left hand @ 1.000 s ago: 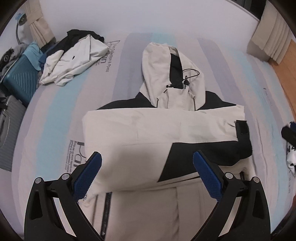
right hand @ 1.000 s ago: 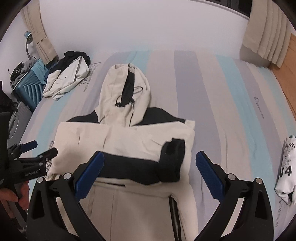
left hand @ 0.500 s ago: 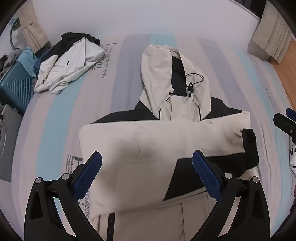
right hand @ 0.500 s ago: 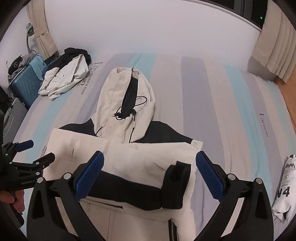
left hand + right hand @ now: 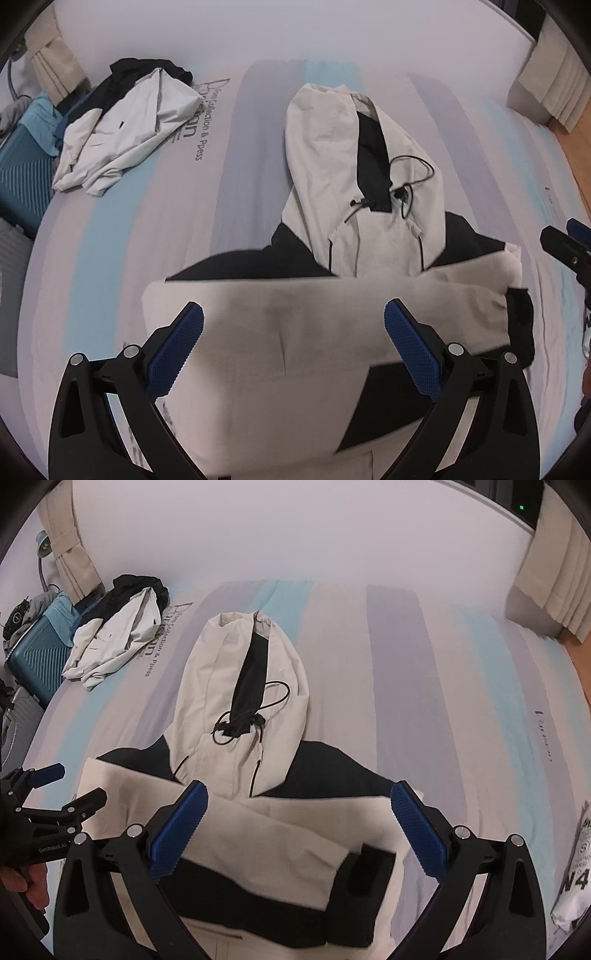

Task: Fold large clothes
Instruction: 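Move both tools to the hood and grasp the hood fabric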

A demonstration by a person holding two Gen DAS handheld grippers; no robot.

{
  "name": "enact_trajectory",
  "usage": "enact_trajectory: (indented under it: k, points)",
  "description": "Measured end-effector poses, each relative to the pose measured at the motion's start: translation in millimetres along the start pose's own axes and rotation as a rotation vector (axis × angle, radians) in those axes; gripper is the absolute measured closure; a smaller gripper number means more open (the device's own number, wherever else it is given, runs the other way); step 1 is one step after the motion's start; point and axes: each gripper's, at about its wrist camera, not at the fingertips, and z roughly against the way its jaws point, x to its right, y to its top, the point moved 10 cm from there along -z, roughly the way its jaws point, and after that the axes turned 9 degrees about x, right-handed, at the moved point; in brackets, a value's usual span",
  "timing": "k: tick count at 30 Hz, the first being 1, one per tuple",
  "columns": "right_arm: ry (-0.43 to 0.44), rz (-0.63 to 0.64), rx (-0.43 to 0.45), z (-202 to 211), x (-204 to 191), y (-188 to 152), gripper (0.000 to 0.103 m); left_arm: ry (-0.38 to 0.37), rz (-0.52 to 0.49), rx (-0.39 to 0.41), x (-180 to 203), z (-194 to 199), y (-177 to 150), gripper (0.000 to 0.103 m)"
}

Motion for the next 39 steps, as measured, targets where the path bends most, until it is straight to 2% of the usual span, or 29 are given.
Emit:
enact_trajectory:
  k: [10, 13, 27, 30, 39]
  points:
    - [0.034, -0.041, -0.014, -63, 3, 22, 0.008, -0.016, 0.02, 0.004, -6, -54, 41, 0.007]
    - [0.055, -0.022, -0.038, -88, 1, 23, 0.013, -0.04, 0.026, 0.004, -4, -68, 52, 0.007]
    - [0.074, -0.005, -0.101, -157, 3, 24, 0.014, -0.049, 0.005, -0.012, -9, -126, 75, 0.007]
    - [0.078, 0.011, -0.115, -167, 0, 29, 0.015, -0.04, -0.006, 0.001, -12, -139, 81, 0.007]
    - [0.096, 0.026, -0.165, -206, -2, 55, 0.018, -0.095, 0.029, -0.026, -6, -176, 102, 0.01]
